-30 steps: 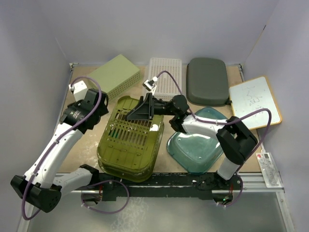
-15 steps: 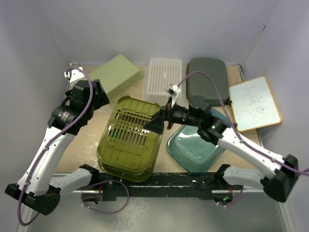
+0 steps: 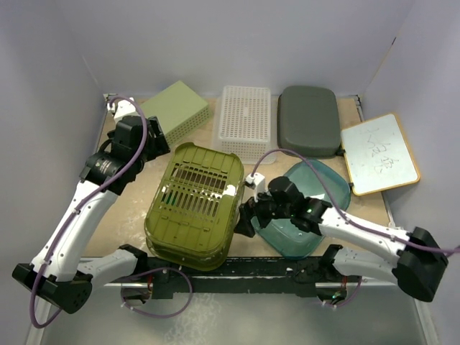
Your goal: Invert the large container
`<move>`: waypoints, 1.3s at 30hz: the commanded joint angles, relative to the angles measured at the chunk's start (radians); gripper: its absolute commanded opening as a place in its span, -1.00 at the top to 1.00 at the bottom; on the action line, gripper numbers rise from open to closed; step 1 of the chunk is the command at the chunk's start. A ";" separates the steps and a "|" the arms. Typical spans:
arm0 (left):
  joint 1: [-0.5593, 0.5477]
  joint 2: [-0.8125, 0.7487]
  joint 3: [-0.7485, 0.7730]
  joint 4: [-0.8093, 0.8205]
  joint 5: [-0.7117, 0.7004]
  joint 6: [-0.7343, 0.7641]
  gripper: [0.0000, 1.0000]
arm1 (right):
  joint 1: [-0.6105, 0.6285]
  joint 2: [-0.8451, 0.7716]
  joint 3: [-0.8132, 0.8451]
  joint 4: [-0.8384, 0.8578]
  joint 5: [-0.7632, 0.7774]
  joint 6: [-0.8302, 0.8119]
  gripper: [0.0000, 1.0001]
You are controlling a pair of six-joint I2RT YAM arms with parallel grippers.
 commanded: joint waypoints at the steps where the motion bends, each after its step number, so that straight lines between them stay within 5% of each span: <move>1: -0.002 0.001 -0.005 0.043 0.005 -0.012 -0.57 | 0.094 0.160 0.066 0.300 0.004 0.021 -0.99; 7: -0.003 -0.007 0.002 0.034 0.001 -0.022 -0.57 | 0.113 0.433 0.280 0.479 -0.015 0.060 -0.99; 11: -0.002 -0.019 0.002 0.021 -0.011 -0.025 -0.57 | 0.112 0.426 0.359 0.435 -0.014 0.053 -0.99; 17: -0.003 -0.023 -0.022 0.058 -0.004 -0.034 -0.59 | 0.100 0.277 0.419 0.138 0.244 -0.062 -1.00; 23: -0.002 -0.006 -0.060 0.153 0.005 -0.045 -0.59 | -0.016 0.190 0.500 -0.211 0.705 -0.033 -1.00; 30: -0.003 0.037 -0.075 0.191 0.059 -0.026 -0.59 | -0.336 0.093 0.435 -0.357 0.750 0.145 -1.00; 39: -0.002 -0.028 -0.149 0.267 0.063 -0.027 -0.59 | -0.361 0.061 0.383 -0.438 0.956 0.344 -1.00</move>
